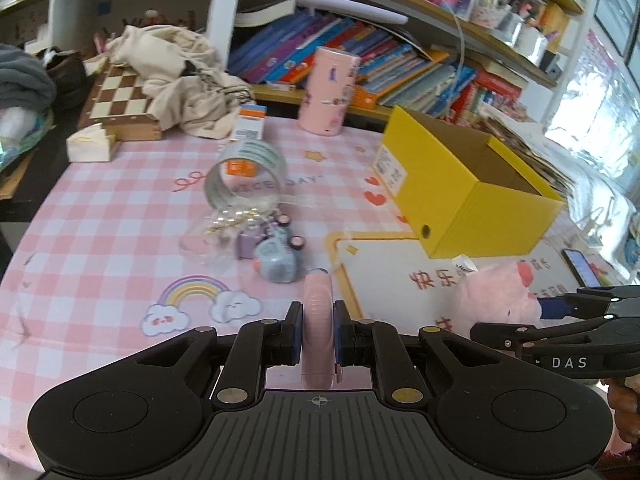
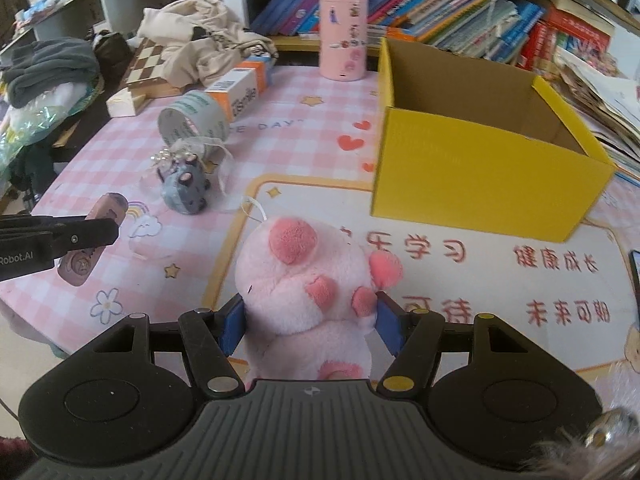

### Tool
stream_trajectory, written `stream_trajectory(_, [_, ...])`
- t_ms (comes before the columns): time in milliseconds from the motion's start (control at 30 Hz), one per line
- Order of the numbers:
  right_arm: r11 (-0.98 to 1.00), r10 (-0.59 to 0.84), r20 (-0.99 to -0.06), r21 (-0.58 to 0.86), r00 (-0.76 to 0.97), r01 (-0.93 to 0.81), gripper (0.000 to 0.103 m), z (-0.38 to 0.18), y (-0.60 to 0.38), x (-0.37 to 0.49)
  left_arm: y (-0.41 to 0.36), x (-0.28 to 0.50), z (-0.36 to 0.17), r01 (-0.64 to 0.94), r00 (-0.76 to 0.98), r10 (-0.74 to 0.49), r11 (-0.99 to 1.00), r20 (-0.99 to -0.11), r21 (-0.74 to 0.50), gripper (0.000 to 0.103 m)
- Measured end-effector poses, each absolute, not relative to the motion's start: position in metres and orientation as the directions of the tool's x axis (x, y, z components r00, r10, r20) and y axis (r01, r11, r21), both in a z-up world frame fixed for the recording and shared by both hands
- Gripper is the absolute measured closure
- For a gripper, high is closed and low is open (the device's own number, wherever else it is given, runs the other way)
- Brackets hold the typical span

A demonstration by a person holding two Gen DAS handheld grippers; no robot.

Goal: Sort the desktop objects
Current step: 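Carry the pig plush and pink stick in both tools over the yellow box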

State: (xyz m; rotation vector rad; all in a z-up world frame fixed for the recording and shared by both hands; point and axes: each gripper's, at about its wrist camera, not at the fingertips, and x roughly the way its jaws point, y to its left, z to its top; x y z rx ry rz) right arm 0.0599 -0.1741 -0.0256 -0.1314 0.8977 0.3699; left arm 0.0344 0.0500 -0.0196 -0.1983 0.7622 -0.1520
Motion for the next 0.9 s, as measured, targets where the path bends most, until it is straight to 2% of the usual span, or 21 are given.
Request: stream_trajectory(900, [0.982, 0.163, -0.780, 0.069, 0.604, -0.177, 0.040, -0.025, -0.271, 0.052, -0.047, 0.060, -0.011, 0.284, 0.661, -0.354, 0.934, -0.662, -0.216, 0.090])
